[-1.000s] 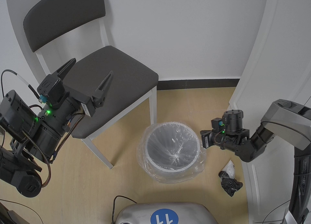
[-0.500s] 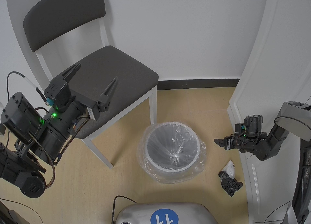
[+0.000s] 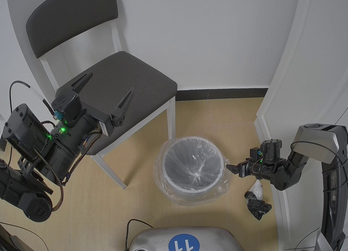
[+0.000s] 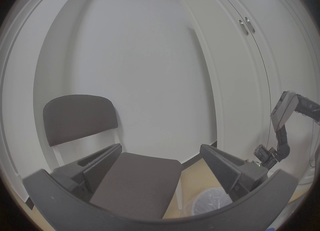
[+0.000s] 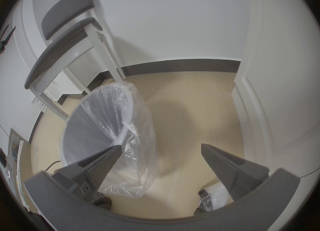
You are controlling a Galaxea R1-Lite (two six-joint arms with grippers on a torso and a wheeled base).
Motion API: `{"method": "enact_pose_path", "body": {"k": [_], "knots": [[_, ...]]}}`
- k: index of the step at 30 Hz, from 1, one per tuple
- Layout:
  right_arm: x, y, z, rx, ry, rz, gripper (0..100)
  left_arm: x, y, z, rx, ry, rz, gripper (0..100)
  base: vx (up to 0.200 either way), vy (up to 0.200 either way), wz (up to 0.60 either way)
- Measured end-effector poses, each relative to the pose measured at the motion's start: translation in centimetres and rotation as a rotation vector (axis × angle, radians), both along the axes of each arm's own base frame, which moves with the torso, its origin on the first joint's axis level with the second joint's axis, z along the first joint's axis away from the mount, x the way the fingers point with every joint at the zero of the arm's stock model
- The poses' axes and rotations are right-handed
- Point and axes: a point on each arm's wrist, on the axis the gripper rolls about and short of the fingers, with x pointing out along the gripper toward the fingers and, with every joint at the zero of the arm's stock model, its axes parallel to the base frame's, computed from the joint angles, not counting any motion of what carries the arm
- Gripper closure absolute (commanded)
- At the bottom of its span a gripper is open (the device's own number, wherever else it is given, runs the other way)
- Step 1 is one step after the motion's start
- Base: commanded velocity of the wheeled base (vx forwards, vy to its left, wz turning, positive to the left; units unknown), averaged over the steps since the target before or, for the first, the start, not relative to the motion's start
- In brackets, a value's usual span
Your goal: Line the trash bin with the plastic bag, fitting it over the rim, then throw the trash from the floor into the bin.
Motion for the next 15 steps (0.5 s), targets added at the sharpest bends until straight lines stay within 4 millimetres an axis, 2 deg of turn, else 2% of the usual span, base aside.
{"method": "enact_pose_path", "body": {"k": [5,15], "knots": [[0.3,0.7,-1.3,-0.002,0.029,0.011,0,0.0,-0.1,-0.1,0.002,0.002,-0.001,0,0.0,0.0,0.0],[2.3,0.7,-1.5,0.022,0.036,-0.019,0,0.2,-0.2,-0.4,0.007,0.011,-0.003,0,0.0,0.0,0.0]]}}
